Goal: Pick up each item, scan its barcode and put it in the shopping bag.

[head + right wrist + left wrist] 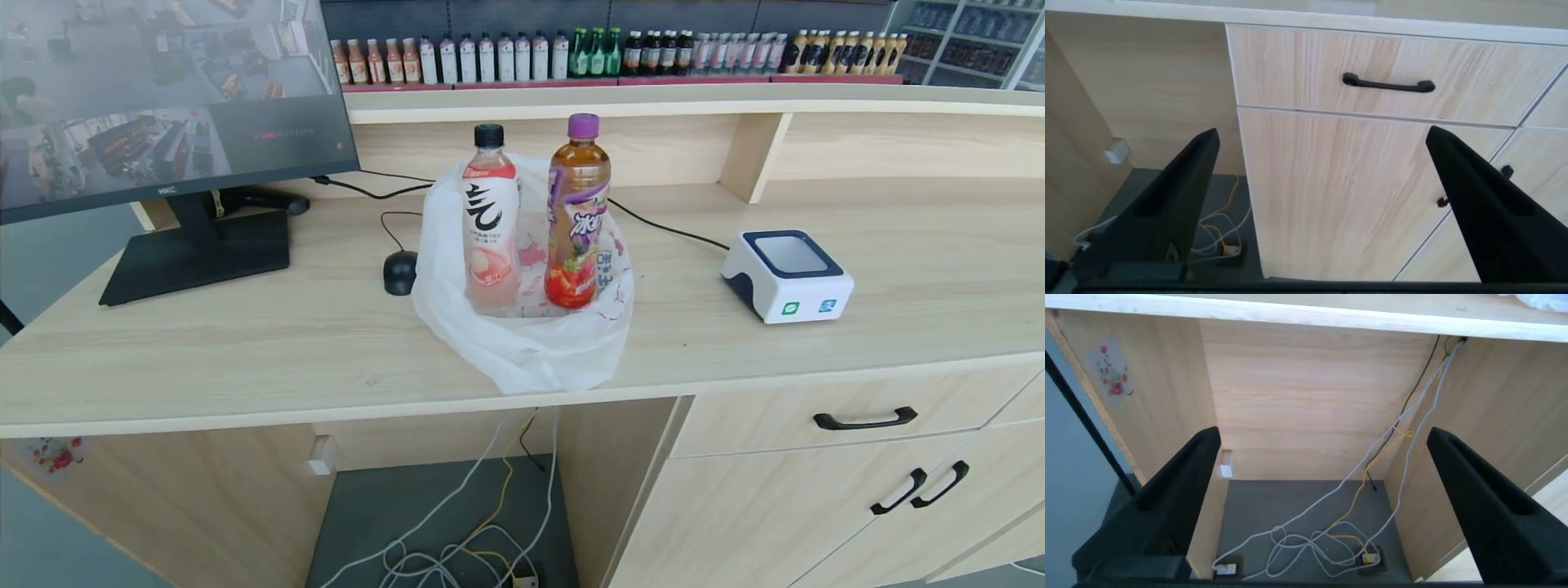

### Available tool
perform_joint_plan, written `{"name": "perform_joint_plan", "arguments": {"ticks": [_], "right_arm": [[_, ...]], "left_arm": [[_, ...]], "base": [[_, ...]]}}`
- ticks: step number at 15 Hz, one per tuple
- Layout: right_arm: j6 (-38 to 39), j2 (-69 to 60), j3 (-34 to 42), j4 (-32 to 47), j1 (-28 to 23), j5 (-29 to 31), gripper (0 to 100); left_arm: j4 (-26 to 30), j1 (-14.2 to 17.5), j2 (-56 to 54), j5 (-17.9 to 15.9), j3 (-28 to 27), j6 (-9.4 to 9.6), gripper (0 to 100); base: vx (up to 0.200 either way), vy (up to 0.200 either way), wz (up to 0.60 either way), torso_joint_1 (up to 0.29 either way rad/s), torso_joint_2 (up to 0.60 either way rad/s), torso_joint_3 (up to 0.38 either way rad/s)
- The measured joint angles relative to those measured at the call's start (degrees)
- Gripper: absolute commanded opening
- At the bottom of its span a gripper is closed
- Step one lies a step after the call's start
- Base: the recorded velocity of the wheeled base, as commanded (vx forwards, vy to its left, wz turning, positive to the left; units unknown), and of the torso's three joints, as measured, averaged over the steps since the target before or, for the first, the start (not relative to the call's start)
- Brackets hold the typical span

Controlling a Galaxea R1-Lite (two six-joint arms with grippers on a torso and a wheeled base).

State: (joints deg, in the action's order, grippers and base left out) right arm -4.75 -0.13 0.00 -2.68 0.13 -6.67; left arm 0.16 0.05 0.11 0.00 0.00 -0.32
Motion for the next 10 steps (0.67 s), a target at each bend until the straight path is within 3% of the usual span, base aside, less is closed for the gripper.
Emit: {"name": "perform_joint_plan", "arguments": {"ticks": [10], "right_arm": [[0.0, 0.0, 0.0, 0.0, 0.0, 0.1, 100]], "left_arm": [[-0.1, 0.0, 0.0, 0.0, 0.0, -0.01, 100]], "base": [[0.000, -0.200, 0.00, 0.000, 0.00, 0.002]]}}
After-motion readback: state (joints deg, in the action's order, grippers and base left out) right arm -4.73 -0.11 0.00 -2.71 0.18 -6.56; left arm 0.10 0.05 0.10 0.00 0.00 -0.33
